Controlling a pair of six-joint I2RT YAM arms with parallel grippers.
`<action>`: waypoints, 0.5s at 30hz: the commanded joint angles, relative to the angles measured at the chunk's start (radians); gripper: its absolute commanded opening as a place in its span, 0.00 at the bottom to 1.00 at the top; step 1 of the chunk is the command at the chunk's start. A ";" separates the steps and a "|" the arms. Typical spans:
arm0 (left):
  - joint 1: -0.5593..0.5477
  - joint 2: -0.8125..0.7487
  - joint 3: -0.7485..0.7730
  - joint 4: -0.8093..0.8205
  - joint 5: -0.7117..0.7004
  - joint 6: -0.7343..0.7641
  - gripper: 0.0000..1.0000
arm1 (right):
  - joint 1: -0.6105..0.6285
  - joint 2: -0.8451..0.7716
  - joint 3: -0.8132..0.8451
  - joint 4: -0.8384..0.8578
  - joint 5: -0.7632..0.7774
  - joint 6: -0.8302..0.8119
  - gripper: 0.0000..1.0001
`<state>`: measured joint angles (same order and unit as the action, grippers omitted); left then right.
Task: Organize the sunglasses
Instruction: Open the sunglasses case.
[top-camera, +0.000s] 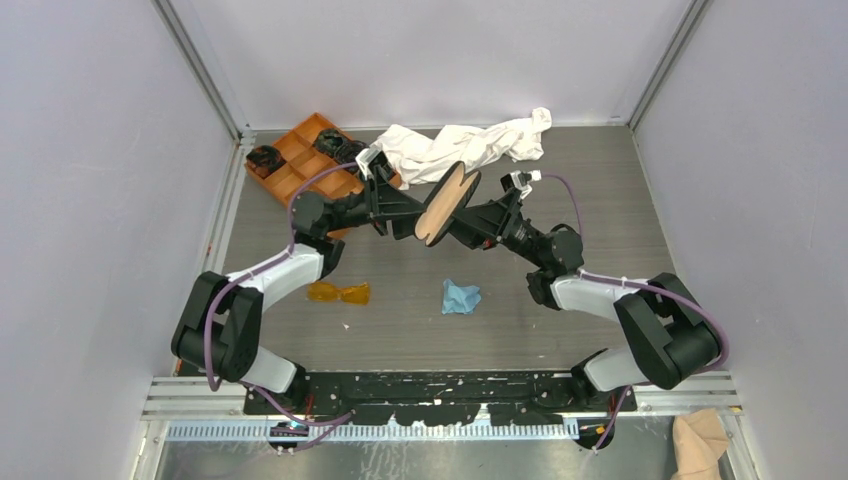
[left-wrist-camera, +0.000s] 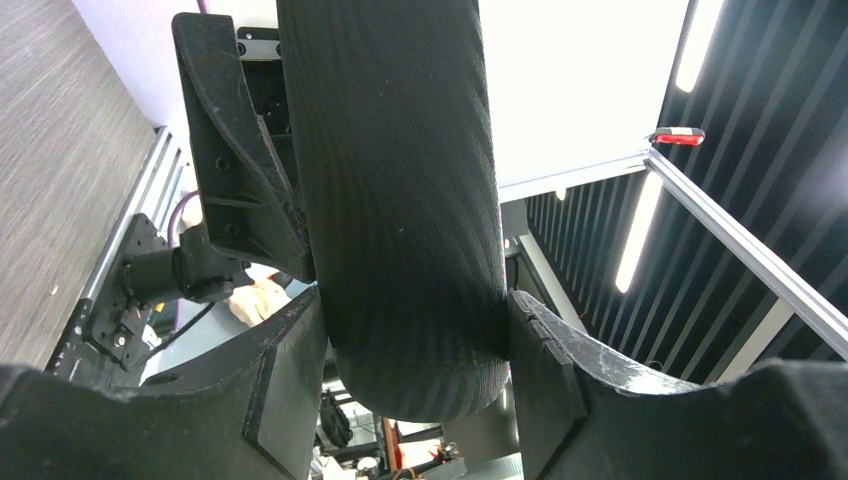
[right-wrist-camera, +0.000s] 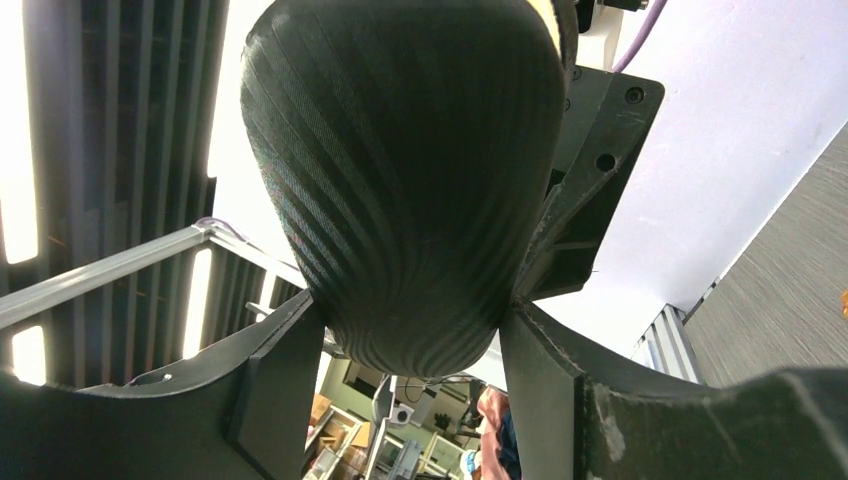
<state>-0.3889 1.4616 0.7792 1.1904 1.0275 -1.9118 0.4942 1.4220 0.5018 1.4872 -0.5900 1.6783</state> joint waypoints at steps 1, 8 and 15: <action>0.096 -0.105 0.094 0.236 -0.211 -0.046 0.00 | -0.029 0.023 -0.050 -0.057 -0.088 0.003 0.11; 0.117 -0.115 0.097 0.236 -0.231 -0.061 0.00 | -0.027 0.016 -0.077 -0.056 -0.080 -0.004 0.19; 0.136 -0.113 0.082 0.241 -0.225 -0.069 0.00 | -0.028 0.002 -0.133 -0.056 -0.062 -0.033 0.32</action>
<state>-0.2462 1.3758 0.8352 1.3140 0.8410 -1.9652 0.4683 1.4357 0.3729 1.4063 -0.6304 1.6730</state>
